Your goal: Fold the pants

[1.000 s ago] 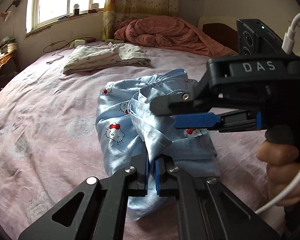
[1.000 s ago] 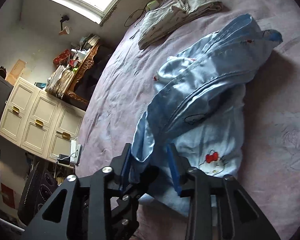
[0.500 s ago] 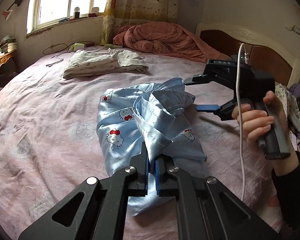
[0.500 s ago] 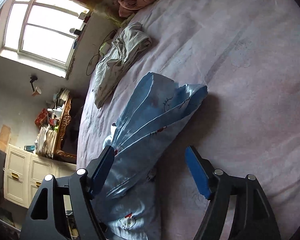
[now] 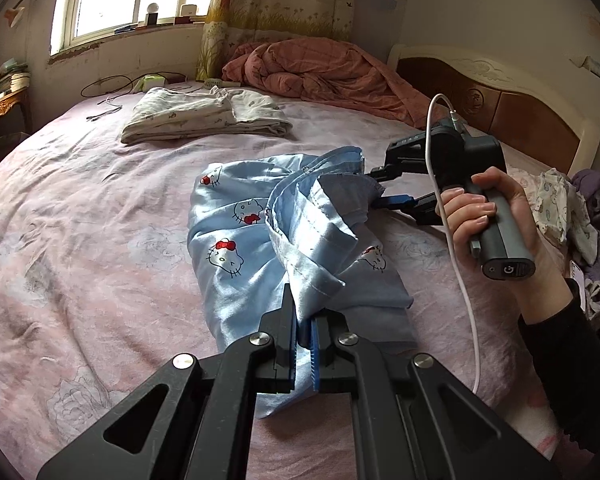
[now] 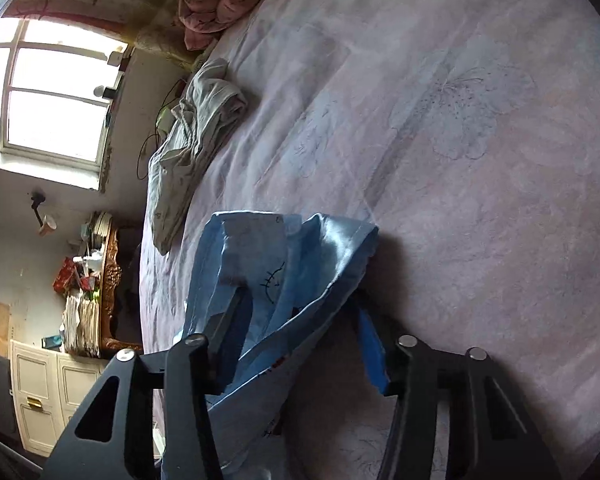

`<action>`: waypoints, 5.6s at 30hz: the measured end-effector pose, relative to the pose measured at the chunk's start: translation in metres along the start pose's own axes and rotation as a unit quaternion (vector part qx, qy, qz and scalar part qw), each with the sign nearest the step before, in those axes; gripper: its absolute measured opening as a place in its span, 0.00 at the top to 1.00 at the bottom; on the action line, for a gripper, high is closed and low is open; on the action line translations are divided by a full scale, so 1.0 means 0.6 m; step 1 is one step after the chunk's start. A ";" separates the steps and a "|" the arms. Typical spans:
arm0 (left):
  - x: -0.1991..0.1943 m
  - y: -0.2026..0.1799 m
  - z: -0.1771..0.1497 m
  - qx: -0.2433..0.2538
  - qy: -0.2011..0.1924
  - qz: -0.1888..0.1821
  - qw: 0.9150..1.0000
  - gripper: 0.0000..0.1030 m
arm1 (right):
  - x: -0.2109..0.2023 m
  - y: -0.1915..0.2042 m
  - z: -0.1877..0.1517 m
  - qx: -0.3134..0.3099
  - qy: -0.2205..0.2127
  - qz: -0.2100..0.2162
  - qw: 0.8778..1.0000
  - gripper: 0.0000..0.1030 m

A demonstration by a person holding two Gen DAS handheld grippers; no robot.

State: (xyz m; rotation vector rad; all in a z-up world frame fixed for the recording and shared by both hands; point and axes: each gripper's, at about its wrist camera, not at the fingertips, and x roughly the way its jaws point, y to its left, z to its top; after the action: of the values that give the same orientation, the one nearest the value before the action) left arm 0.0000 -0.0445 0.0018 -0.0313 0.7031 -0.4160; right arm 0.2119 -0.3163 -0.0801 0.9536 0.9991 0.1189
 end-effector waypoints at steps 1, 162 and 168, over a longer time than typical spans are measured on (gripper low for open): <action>0.001 0.000 0.001 0.000 0.000 0.000 1.000 0.96 | 0.005 -0.001 0.003 -0.005 0.004 0.000 1.000 0.81; -0.038 0.101 0.009 -0.091 -0.005 0.065 0.994 0.28 | -0.178 0.067 -0.306 -0.329 -0.024 -0.016 0.944 0.49; -0.028 0.098 -0.023 -0.094 0.013 0.073 0.993 0.26 | -0.173 0.004 -0.328 -0.196 -0.036 0.023 0.980 0.41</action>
State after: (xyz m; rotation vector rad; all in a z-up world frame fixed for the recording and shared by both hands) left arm 0.0009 0.0174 -0.0083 -0.1524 0.7631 -0.2083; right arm 0.0045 -0.2424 -0.0475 0.6149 0.8473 0.3060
